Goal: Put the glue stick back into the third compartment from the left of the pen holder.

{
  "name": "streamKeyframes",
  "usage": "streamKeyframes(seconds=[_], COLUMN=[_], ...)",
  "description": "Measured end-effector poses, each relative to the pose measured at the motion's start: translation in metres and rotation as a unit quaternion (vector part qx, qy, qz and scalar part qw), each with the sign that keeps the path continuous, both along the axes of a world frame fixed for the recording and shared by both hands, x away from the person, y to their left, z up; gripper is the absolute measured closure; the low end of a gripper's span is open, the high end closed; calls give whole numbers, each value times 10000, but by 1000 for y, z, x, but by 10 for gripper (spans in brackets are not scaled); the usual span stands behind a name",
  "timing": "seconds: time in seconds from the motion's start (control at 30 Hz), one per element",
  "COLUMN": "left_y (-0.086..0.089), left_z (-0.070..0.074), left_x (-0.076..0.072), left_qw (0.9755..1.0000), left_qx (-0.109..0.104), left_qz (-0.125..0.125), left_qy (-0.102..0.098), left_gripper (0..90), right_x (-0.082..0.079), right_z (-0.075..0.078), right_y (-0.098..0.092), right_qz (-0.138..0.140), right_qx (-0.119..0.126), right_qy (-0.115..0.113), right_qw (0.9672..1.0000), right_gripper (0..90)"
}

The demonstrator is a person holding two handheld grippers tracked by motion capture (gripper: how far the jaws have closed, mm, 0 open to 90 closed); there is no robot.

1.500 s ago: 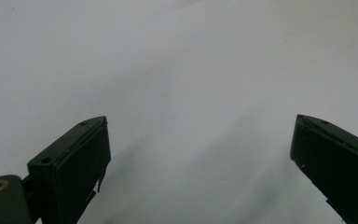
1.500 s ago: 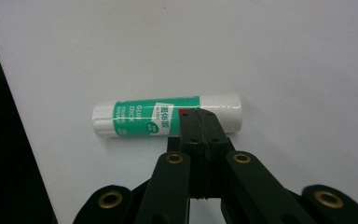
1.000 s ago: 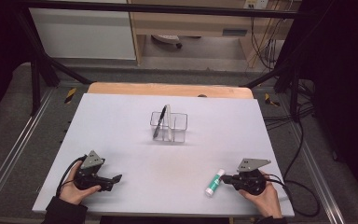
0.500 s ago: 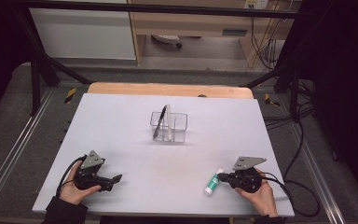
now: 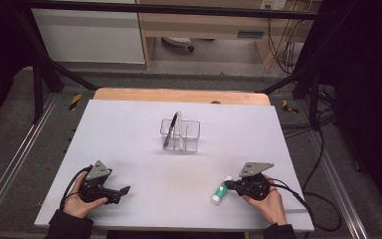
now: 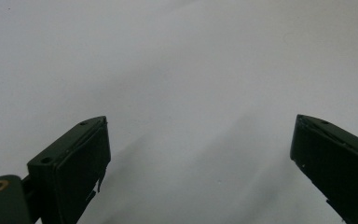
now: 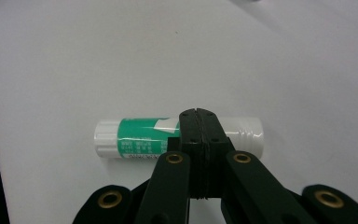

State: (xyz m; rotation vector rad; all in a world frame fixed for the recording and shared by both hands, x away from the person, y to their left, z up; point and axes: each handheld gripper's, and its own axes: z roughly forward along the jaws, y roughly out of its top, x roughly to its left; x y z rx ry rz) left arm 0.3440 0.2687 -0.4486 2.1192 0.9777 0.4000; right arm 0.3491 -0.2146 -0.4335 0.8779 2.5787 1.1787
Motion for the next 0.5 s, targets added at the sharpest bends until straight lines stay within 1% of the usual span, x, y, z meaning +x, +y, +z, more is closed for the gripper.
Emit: streamKeyframes(seconds=[0.27, 0.37, 0.5], left_y=[0, 0, -1], left_z=[0, 0, 1], left_x=[0, 0, 0], left_qw=[10000, 10000, 10000], left_qx=[-1, -17, -26], left_qz=[-5, 2, -7], left_qy=[5, 4, 11], left_gripper=[44, 43, 43], right_x=[10, 14, 19], right_z=[-1, -4, -7], right_y=[10, 15, 17], right_qz=[29, 53, 16], right_qx=[20, 27, 99], right_qy=[9, 9, 19], right_qw=[10000, 10000, 9999], right_gripper=[900, 900, 900])
